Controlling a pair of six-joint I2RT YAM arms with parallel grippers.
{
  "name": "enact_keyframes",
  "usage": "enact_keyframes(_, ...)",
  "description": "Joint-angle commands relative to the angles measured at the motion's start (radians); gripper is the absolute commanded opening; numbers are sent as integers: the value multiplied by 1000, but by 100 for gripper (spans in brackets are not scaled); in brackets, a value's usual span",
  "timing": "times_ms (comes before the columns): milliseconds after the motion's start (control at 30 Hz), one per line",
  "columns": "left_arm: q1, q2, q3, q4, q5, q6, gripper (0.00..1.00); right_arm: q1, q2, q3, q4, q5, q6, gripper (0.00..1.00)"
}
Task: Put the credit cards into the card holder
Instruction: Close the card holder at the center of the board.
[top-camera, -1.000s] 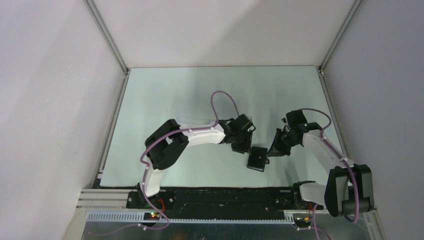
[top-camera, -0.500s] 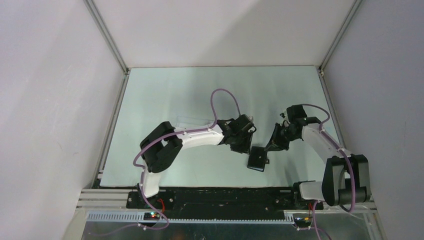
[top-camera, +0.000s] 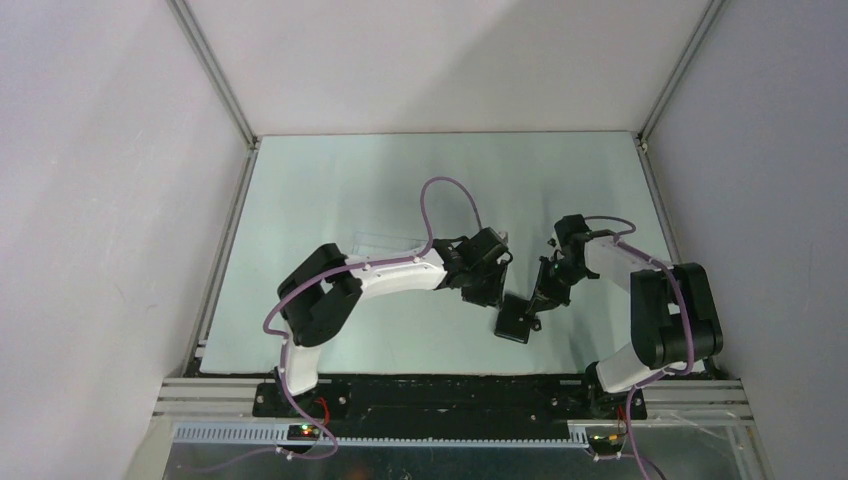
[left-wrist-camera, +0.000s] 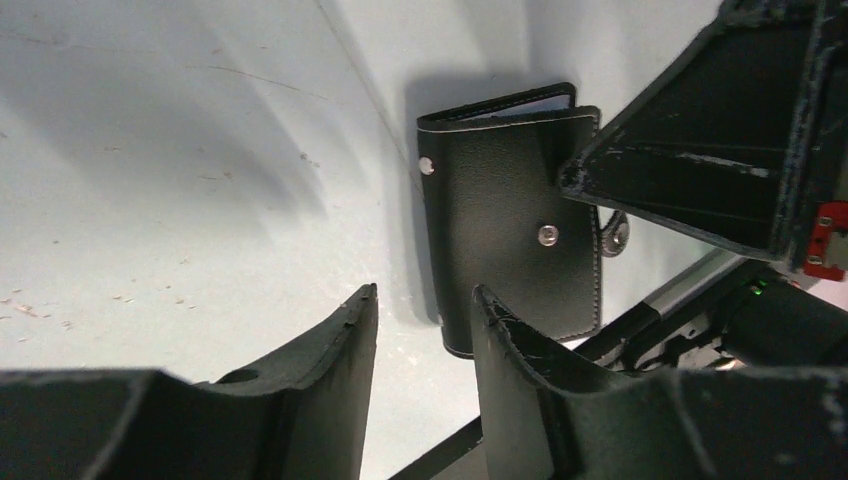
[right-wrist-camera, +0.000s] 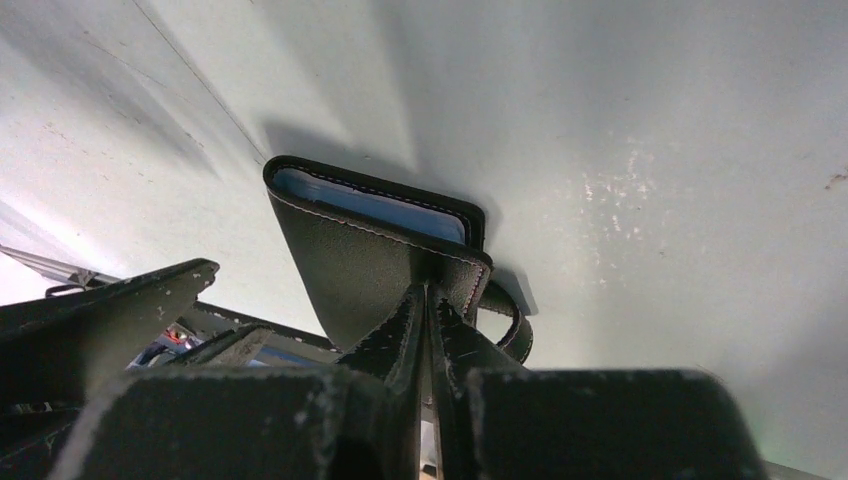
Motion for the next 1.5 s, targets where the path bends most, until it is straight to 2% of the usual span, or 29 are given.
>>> enact_keyframes(0, -6, -73, 26, 60, 57, -40, 46, 14, 0, -29, 12, 97, 13, 8)
enact_keyframes(267, -6, -73, -78, 378, 247, -164, 46, 28, -3, -29, 29, 173, 15, 8)
enact_keyframes(500, -29, -4, -76, 396, 280, -199, 41, 18, 12, -11, 58, 203, -1, 8)
enact_keyframes(800, -54, 104, -63, 426, 297, -238, 40, -44, 25, 2, 106, 47, -16, 9)
enact_keyframes(1033, -56, 156, -75, 463, 251, -259, 42, -58, 23, 7, 114, -38, -20, 9)
enact_keyframes(1267, -55, 153, -96, 572, 269, -310, 46, -72, -1, 7, 100, -50, -28, 10)
enact_keyframes(1467, -54, 175, -103, 585, 250, -339, 47, -79, 15, 7, 99, -56, -31, 10)
